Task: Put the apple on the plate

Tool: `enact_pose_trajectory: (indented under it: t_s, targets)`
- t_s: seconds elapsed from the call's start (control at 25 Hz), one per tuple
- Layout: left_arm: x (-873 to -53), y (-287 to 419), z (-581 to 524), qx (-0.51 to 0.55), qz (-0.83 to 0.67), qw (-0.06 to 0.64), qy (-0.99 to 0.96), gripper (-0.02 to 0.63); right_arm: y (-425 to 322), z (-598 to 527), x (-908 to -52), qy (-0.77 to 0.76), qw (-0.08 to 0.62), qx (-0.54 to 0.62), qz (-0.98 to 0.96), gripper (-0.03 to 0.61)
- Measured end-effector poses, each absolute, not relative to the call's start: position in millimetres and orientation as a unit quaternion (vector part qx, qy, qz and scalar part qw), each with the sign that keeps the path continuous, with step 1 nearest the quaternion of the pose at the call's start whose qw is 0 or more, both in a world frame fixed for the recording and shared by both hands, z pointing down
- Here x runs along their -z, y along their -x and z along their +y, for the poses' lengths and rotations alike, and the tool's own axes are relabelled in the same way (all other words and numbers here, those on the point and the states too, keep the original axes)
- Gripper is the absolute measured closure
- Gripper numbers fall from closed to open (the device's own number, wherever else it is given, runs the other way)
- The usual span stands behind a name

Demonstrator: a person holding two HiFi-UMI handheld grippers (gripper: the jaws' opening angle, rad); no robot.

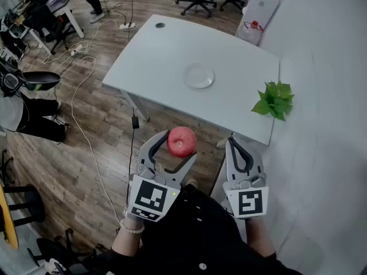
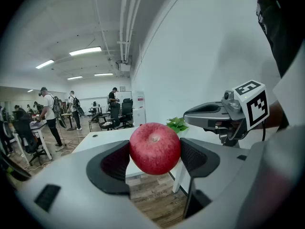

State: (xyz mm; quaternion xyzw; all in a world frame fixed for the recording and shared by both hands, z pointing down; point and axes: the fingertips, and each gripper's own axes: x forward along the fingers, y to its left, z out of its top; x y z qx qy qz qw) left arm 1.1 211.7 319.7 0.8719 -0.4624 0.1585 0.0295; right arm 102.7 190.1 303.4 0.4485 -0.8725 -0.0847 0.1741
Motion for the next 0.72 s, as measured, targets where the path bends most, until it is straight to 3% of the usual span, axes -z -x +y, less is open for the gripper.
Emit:
enact_pose_trajectory:
  t_s: [0.72]
  targets:
    - [-319.1,19.8,214.9,-0.152,-0.458,0.025,-0.875,0.268,-86.0,192.1,-299.0,-0.47,0.158,0.074,-0.865,0.535]
